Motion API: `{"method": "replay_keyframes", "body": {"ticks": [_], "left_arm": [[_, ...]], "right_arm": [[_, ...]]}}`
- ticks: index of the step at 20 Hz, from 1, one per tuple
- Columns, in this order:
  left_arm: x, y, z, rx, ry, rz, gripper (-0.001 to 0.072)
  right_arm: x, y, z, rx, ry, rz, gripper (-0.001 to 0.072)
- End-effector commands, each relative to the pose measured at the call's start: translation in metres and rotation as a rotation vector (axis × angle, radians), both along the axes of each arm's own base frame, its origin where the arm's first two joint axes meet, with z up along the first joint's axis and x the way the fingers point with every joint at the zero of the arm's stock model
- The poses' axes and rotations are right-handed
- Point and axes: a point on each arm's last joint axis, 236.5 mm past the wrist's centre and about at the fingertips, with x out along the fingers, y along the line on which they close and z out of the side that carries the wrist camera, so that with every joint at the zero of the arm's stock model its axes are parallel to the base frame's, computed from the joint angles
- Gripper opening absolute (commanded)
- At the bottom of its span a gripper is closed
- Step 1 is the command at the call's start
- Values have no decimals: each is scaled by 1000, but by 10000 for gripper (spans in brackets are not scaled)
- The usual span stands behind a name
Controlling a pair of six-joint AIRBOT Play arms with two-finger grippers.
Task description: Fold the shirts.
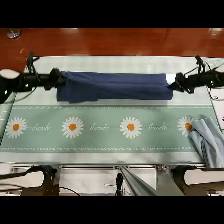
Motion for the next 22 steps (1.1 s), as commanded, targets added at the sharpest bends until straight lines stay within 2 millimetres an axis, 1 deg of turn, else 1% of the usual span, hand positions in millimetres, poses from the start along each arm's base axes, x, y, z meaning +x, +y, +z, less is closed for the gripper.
{"method": "replay_keyframes", "body": {"ticks": [1,3,4,6,7,8,9,10,11,12,14,15,16,17,18,19,20,21,22], "left_arm": [[52,-5,-1,-38,5,-26,20],[74,-7,-4,-57,8,-48,20],[81,-8,-7,-62,8,-65,20],[85,-14,-19,-76,35,-104,30],[83,-17,-26,-83,54,-116,227],[78,-21,-33,-93,79,-134,694],[71,-23,-35,-113,115,-148,703],[68,-14,-30,-114,121,-160,703],[62,3,-24,-99,134,-183,703],[54,25,-20,-86,173,-184,702],[26,80,-18,-61,334,-119,701],[7,106,-21,-25,416,-82,701],[-6,130,-22,43,449,-59,701],[-14,148,-19,125,446,-32,701],[-13,160,-11,198,404,5,701],[-5,164,0,238,334,47,701],[4,160,15,271,241,81,701],[12,154,30,302,155,105,701],[17,142,43,331,75,119,701]], "right_arm": [[55,6,6,95,-54,-41,25],[76,6,5,134,-69,-58,25],[84,7,2,153,-75,-65,25],[96,11,-5,201,-76,-76,30],[102,13,-8,227,-95,-80,183],[107,15,-8,249,-111,-85,485],[107,16,-8,252,-120,-72,628],[102,12,-8,245,-110,-57,631],[96,3,-6,239,-99,-41,631],[90,-14,-4,228,-89,-36,630],[75,-51,-3,212,-55,-54,628],[63,-69,-11,193,-6,-77,627],[50,-82,-23,157,58,-92,627],[40,-91,-35,109,112,-95,628],[36,-91,-42,92,133,-86,628],[38,-83,-45,110,138,-74,627],[39,-74,-49,127,141,-59,628],[40,-64,-54,136,149,-37,628],[41,-52,-60,138,157,-12,628]]}}
